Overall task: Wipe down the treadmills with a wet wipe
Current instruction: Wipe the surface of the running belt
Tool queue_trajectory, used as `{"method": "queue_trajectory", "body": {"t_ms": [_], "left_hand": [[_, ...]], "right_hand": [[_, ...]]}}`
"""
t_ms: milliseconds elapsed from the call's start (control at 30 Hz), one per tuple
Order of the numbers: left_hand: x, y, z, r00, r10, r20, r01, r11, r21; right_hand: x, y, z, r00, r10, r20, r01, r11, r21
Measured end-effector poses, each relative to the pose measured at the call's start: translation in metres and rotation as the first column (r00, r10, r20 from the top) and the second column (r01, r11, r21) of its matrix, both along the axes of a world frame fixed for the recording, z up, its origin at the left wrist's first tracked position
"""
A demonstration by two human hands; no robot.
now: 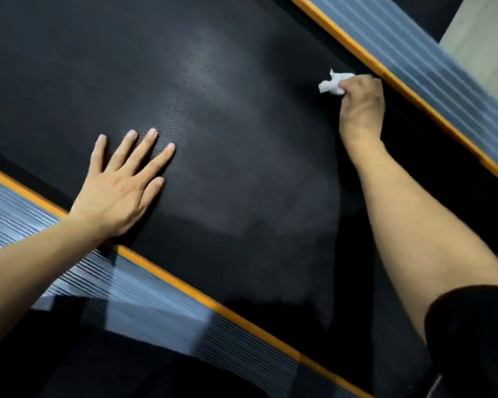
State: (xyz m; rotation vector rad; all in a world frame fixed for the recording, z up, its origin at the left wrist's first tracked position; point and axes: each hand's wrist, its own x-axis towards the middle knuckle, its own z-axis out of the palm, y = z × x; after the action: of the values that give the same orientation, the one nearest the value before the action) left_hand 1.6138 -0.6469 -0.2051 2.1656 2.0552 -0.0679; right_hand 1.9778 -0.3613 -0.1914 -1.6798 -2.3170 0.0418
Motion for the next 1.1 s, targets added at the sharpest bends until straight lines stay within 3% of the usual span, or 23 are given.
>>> {"method": "queue_trajectory", "body": {"t_ms": [67,100,167,233,333,433,500,567,600,633,700,800,867,900,967,1033,1100], "left_hand": [[0.0,0.0,-0.001,1.0,0.007,-0.008,-0.007,1.0,-0.03],[-0.001,-0.001,0.0,1.0,0.007,-0.01,-0.007,0.999,-0.038],[0.0,-0.002,0.001,1.0,0.011,-0.011,-0.011,0.999,-0.034],[0.0,-0.001,0.002,1.0,0.008,-0.011,-0.008,0.999,-0.04],[0.001,0.0,0.003,1.0,0.002,0.001,-0.002,0.999,-0.052],[0.0,0.0,0.003,1.0,-0.002,-0.004,0.002,0.999,-0.042],[0.001,-0.001,0.002,1.0,-0.006,-0.005,0.006,0.999,-0.035],[0.001,0.0,0.002,1.0,-0.008,-0.004,0.008,0.999,-0.034],[0.001,0.0,0.002,1.0,-0.006,-0.002,0.006,0.999,-0.037],[0.0,-0.001,0.001,1.0,-0.004,-0.001,0.004,0.999,-0.039],[0.0,-0.002,0.001,1.0,-0.003,0.001,0.003,0.999,-0.034],[0.0,0.0,0.001,1.0,-0.009,-0.005,0.009,0.999,-0.039],[0.001,-0.001,0.001,1.0,-0.003,-0.005,0.003,0.999,-0.037],[0.001,-0.002,0.001,1.0,-0.002,-0.006,0.002,1.0,-0.03],[0.001,-0.002,0.001,1.0,-0.008,-0.005,0.008,1.0,-0.023],[0.001,-0.001,0.002,1.0,-0.006,0.01,0.006,1.0,-0.023],[0.001,-0.002,0.003,1.0,0.001,0.007,-0.001,1.0,-0.022]], "right_hand": [[-0.027,-0.03,0.016,0.99,-0.105,-0.099,0.101,0.994,-0.037],[-0.042,-0.054,0.023,0.983,-0.027,-0.184,0.027,1.0,-0.003],[-0.067,-0.115,0.027,0.911,0.262,-0.318,-0.272,0.962,0.014],[-0.088,-0.198,0.025,0.81,0.471,-0.35,-0.548,0.82,-0.165],[-0.089,-0.302,0.021,0.707,0.636,-0.31,-0.707,0.627,-0.327],[-0.079,-0.265,0.015,0.55,0.8,-0.239,-0.832,0.5,-0.239],[-0.08,-0.196,0.02,0.627,0.747,-0.221,-0.779,0.599,-0.185],[-0.069,-0.11,0.029,0.834,0.548,-0.065,-0.551,0.833,-0.046],[-0.059,-0.07,0.029,0.907,0.413,-0.078,-0.412,0.911,0.027],[-0.047,-0.034,0.026,0.947,0.3,-0.114,-0.291,0.953,0.089],[-0.025,0.011,0.013,0.995,0.078,-0.066,-0.075,0.996,0.052],[-0.041,-0.012,-0.006,0.991,-0.035,-0.132,0.04,0.999,0.035],[-0.076,-0.07,0.005,0.978,0.132,-0.16,-0.123,0.99,0.062],[-0.088,-0.107,0.006,0.935,0.313,-0.166,-0.311,0.95,0.037],[-0.106,-0.199,0.004,0.749,0.605,-0.27,-0.64,0.767,-0.056],[-0.111,-0.283,-0.002,0.642,0.712,-0.285,-0.765,0.62,-0.175],[-0.099,-0.288,-0.008,0.52,0.829,-0.205,-0.854,0.509,-0.107]]}}
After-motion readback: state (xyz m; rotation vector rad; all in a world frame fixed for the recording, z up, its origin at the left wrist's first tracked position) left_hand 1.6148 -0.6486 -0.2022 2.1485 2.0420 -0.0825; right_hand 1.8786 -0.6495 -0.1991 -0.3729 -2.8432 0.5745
